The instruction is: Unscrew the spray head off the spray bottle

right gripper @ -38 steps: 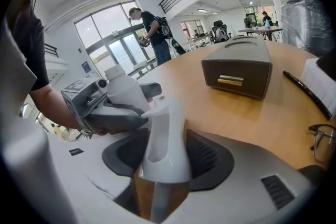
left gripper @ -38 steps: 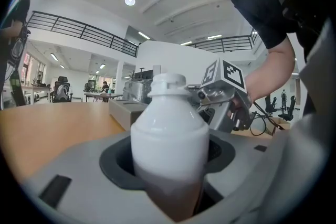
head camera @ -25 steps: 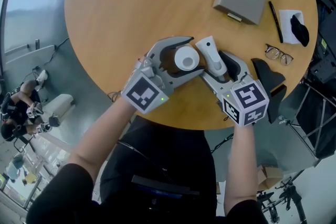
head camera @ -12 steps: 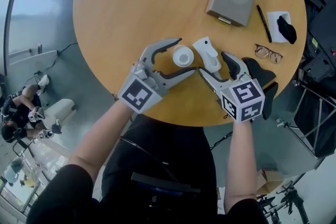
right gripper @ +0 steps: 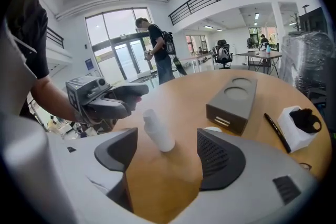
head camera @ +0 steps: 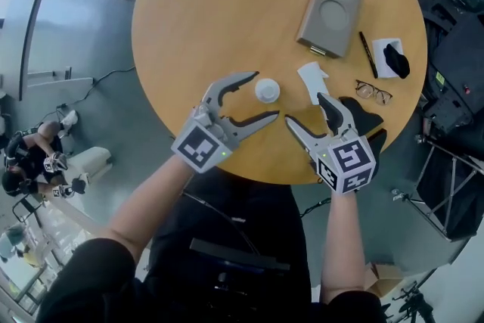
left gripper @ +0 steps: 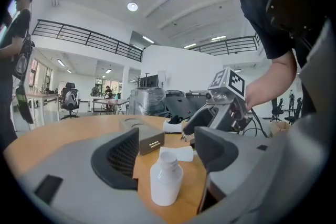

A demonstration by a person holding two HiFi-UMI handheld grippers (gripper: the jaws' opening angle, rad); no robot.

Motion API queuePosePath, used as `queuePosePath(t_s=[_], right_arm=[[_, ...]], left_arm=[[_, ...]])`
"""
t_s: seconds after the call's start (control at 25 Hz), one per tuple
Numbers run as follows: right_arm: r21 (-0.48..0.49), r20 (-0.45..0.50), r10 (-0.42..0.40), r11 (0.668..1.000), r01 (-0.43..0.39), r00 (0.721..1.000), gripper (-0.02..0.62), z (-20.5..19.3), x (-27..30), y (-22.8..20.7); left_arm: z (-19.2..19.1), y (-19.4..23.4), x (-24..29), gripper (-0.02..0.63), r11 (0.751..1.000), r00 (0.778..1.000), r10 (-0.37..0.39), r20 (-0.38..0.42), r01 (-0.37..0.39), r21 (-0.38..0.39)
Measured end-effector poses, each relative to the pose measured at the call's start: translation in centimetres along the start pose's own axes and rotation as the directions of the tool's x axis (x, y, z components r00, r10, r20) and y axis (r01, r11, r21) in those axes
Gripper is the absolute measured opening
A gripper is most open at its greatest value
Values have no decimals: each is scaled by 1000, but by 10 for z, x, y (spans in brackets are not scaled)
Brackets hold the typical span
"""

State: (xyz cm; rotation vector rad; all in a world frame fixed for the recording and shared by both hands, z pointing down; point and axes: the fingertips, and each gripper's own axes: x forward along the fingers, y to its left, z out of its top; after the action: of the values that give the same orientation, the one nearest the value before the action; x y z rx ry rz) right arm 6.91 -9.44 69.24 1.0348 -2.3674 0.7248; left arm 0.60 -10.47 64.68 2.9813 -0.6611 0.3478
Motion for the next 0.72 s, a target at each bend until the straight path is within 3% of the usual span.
queuePosePath(t_s=[0.36, 0.6, 0.72], right_arm=[[-51, 108, 105, 994, -100, 989, 365, 55, -43, 67], [-87, 188, 155, 986, -141, 970, 345, 92, -81, 109], [-108, 231, 187, 980, -166, 955, 339, 111, -100, 130]], left_arm=[[69, -21, -43, 313, 1000, 1000, -5, 21, 6, -26], [111, -38, -74, 305, 998, 1000, -4, 9, 4, -69], [137, -43, -89, 284, 992, 1000, 2, 31, 2, -127]])
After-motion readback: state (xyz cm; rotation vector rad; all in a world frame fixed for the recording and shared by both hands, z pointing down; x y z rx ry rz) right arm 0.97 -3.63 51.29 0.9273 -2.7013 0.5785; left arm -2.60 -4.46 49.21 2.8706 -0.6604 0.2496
